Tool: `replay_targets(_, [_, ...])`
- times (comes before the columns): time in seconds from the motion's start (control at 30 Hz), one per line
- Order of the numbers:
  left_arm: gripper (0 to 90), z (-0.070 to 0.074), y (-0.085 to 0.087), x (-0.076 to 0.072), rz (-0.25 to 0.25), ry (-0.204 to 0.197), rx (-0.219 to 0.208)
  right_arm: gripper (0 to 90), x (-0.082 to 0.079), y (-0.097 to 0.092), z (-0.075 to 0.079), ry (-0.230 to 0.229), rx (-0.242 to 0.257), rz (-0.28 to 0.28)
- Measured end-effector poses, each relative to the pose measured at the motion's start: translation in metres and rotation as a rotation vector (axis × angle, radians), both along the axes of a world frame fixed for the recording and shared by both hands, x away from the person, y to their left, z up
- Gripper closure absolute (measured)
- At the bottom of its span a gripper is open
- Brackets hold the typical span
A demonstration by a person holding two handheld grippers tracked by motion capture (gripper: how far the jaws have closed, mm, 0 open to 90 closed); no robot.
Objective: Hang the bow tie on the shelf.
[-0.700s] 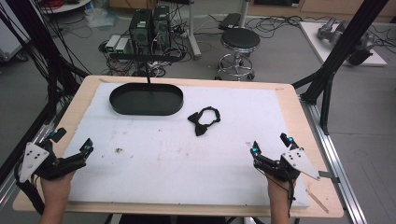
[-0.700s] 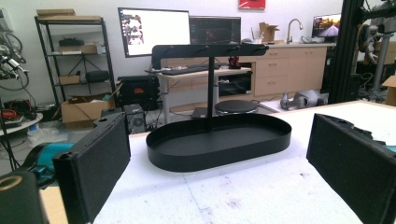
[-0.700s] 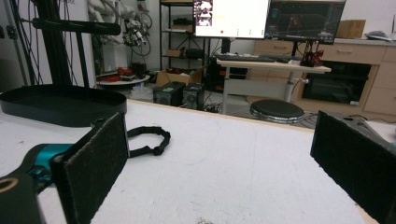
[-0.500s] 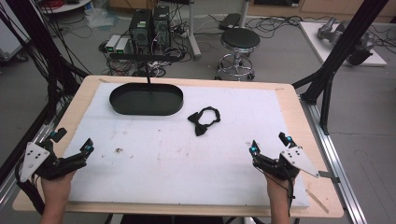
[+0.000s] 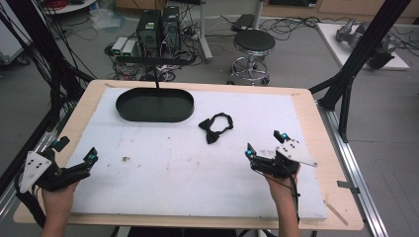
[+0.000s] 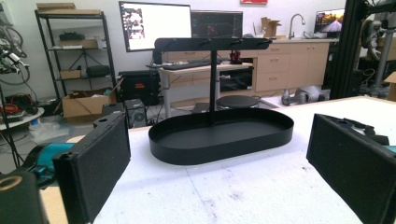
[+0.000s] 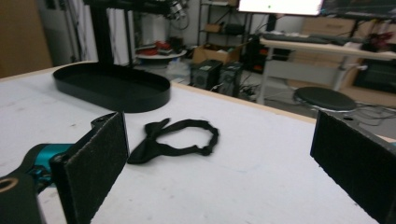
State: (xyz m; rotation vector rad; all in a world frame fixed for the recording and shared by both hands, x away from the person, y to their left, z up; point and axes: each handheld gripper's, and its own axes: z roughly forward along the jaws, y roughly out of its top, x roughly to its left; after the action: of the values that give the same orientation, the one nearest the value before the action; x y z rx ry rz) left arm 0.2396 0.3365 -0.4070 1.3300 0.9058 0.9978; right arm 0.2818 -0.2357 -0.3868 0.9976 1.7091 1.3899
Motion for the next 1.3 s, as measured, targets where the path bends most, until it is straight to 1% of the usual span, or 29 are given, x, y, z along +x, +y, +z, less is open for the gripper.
replay_targets(0.1, [6.7, 0.000, 0.000, 0.000, -0.003, -0.001, -0.001, 3.5, 0.011, 0.015, 0.004, 0.036, -0.019, 0.049])
replay_targets(0.17, [6.7, 0.000, 0.001, 0.000, -0.003, -0.001, -0.002, 3.5, 0.020, 0.024, 0.007, 0.061, -0.024, 0.081])
replay_targets(0.2, [6.7, 0.000, 0.001, 0.000, -0.003, -0.001, -0.002, 3.5, 0.020, 0.024, 0.007, 0.061, -0.024, 0.081])
replay_targets(0.23, [6.7, 0.000, 0.001, 0.000, -0.003, -0.001, -0.003, 3.5, 0.029, 0.031, 0.010, 0.099, -0.025, 0.110])
replay_targets(0.3, [6.7, 0.000, 0.001, 0.000, -0.001, -0.001, -0.007, 3.5, 0.039, 0.037, 0.011, 0.134, -0.031, 0.137])
replay_targets(0.4, [6.7, 0.000, 0.002, 0.000, -0.002, 0.001, -0.006, 3.5, 0.052, 0.047, 0.013, 0.181, -0.048, 0.152])
replay_targets(0.53, [6.7, 0.000, 0.002, 0.000, -0.005, 0.000, -0.009, 3.5, 0.068, 0.063, 0.015, 0.223, -0.092, 0.174])
replay_targets(0.57, [6.7, 0.000, 0.002, 0.000, -0.006, 0.002, -0.007, 3.5, 0.071, 0.068, 0.016, 0.242, -0.102, 0.181])
replay_targets(0.6, [6.7, 0.000, 0.002, 0.000, -0.007, 0.002, -0.008, 3.6, 0.075, 0.073, 0.016, 0.254, -0.121, 0.191])
replay_targets(0.63, [6.7, 0.000, 0.002, 0.000, -0.007, 0.002, -0.008, 3.6, 0.075, 0.073, 0.016, 0.254, -0.121, 0.191])
replay_targets(0.67, [6.7, 0.000, 0.002, 0.000, -0.008, 0.003, -0.007, 3.6, 0.085, 0.082, 0.016, 0.282, -0.134, 0.208])
replay_targets(0.7, [6.7, 0.000, 0.002, 0.000, -0.009, 0.004, -0.007, 3.6, 0.089, 0.086, 0.015, 0.302, -0.136, 0.211])
replay_targets(0.73, [6.7, 0.000, 0.002, 0.000, -0.009, 0.004, -0.007, 3.6, 0.095, 0.089, 0.013, 0.326, -0.136, 0.218])
replay_targets(0.8, [6.7, 0.001, 0.003, 0.000, -0.007, 0.002, -0.011, 3.6, 0.104, 0.095, 0.009, 0.367, -0.120, 0.235])
replay_targets(0.87, [6.7, 0.001, 0.003, 0.001, -0.005, 0.003, -0.014, 3.6, 0.114, 0.101, 0.005, 0.401, -0.127, 0.242])
replay_targets(0.93, [6.7, 0.000, 0.004, 0.001, -0.004, 0.006, -0.014, 3.6, 0.123, 0.107, -0.001, 0.444, -0.141, 0.244])
replay_targets(0.97, [6.7, 0.000, 0.004, 0.001, -0.004, 0.006, -0.014, 3.6, 0.123, 0.107, -0.001, 0.444, -0.141, 0.244])
replay_targets(1.0, [6.7, -0.001, 0.004, 0.002, -0.003, 0.011, -0.015, 3.6, 0.130, 0.114, -0.005, 0.479, -0.148, 0.247])
replay_targets(1.03, [6.7, -0.001, 0.004, 0.002, -0.003, 0.011, -0.017, 3.6, 0.133, 0.117, -0.007, 0.495, -0.150, 0.246])
replay_targets(1.07, [6.7, -0.001, 0.004, 0.002, -0.004, 0.013, -0.014, 3.6, 0.135, 0.121, -0.009, 0.502, -0.157, 0.244])
replay_targets(1.2, [6.7, 0.000, 0.005, 0.001, -0.005, 0.011, -0.016, 3.6, 0.144, 0.133, -0.018, 0.550, -0.219, 0.224])
replay_targets(1.3, [6.7, 0.000, 0.005, 0.001, -0.006, 0.012, -0.016, 4.0, 0.152, 0.137, -0.026, 0.597, -0.226, 0.204])
